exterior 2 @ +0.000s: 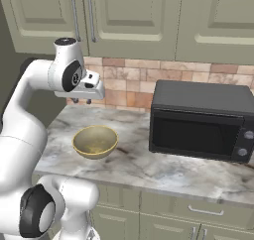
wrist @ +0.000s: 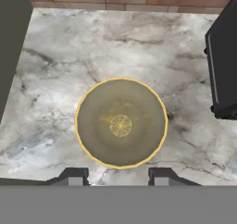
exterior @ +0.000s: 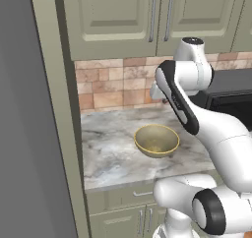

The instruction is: Open the cabinet. Pick the pear and pear from the cabinet and place them into the bowl. Then close the cabinet.

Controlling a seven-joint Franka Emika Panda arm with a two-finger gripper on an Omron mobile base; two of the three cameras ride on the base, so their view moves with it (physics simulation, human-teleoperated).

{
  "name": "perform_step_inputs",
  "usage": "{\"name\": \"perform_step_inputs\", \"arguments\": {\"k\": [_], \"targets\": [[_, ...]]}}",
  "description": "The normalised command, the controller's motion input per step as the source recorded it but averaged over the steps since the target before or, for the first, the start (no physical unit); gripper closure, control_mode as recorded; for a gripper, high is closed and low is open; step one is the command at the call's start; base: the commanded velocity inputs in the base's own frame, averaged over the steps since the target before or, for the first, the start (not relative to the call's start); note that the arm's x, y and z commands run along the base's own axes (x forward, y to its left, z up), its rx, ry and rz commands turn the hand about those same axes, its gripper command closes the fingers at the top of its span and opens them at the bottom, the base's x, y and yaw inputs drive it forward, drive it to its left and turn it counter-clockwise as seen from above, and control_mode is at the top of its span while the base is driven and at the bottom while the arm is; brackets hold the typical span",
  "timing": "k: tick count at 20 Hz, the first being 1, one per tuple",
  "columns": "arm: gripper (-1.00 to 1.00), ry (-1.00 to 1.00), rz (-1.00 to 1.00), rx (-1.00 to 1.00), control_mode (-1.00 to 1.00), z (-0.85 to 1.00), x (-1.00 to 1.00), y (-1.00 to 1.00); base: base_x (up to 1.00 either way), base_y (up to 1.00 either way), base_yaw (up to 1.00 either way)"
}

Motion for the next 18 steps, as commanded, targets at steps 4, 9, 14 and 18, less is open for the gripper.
{"name": "perform_step_inputs", "arguments": {"k": [4,9,14,18], "targets": [[-1.0,-0.01,0.0,0.0,-1.0,0.0,0.0,0.0,0.0,0.0,0.0],[-1.0,0.0,0.0,0.0,-1.0,0.0,0.0,0.0,0.0,0.0,0.0],[-1.0,-0.19,0.0,0.0,-1.0,0.0,-0.15,-0.01,0.0,0.0,0.0],[-1.0,-0.61,0.0,0.0,-1.0,0.27,-0.44,0.0,0.0,0.0,0.0]]}}
